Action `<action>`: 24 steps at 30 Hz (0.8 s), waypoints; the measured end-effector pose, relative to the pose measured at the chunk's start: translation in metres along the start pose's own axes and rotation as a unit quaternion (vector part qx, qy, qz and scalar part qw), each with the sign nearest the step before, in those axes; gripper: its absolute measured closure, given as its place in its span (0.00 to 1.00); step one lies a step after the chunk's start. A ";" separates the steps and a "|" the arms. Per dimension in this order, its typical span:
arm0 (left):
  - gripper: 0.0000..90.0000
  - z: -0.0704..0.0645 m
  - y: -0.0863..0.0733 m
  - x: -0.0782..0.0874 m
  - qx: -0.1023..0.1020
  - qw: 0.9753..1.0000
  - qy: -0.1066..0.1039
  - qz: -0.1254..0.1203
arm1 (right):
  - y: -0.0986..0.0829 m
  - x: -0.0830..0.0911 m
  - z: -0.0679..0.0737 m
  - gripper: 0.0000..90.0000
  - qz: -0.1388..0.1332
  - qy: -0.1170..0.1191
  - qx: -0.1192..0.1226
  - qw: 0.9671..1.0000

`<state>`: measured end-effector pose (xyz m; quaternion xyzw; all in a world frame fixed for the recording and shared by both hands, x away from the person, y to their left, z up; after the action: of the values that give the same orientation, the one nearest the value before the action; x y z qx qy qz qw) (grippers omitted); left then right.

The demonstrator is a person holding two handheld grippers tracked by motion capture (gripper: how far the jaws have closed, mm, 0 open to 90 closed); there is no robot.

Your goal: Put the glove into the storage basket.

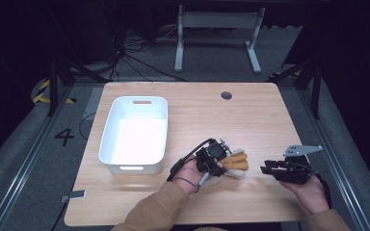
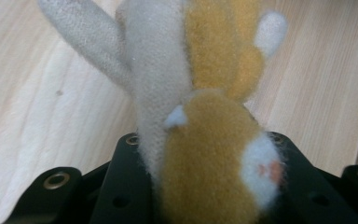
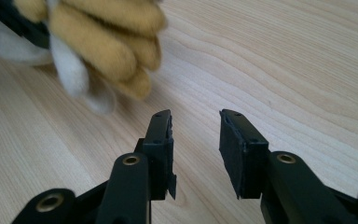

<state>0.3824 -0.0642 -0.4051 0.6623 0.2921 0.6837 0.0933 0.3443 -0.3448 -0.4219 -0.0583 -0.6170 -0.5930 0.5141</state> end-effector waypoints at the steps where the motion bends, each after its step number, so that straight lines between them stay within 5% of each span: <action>1: 0.78 0.003 -0.002 0.007 0.007 1.000 0.005 -0.006 | 0.002 -0.002 0.000 0.72 0.001 0.001 0.002 1.000; 13: 0.78 0.014 -0.014 0.048 0.059 0.997 0.027 -0.029 | 0.012 -0.016 0.002 0.72 0.010 0.016 0.009 1.000; 24: 0.77 0.031 -0.031 0.092 0.097 0.992 0.069 -0.046 | 0.021 -0.029 0.004 0.71 0.017 0.026 0.018 0.999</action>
<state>0.3948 0.0166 -0.3446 0.6053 0.3932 0.6910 0.0400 0.3703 -0.3199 -0.4275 -0.0440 -0.6130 -0.5738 0.5414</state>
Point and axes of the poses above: each handheld gripper's, and its own axes: x roughly backward along the jaws, y roughly out of its top, z roughly to its left, the point moved 1 cm from there along -x, roughly forward along the jaws, and after that the axes turned 10 degrees about -x, right-handed, at the moved point
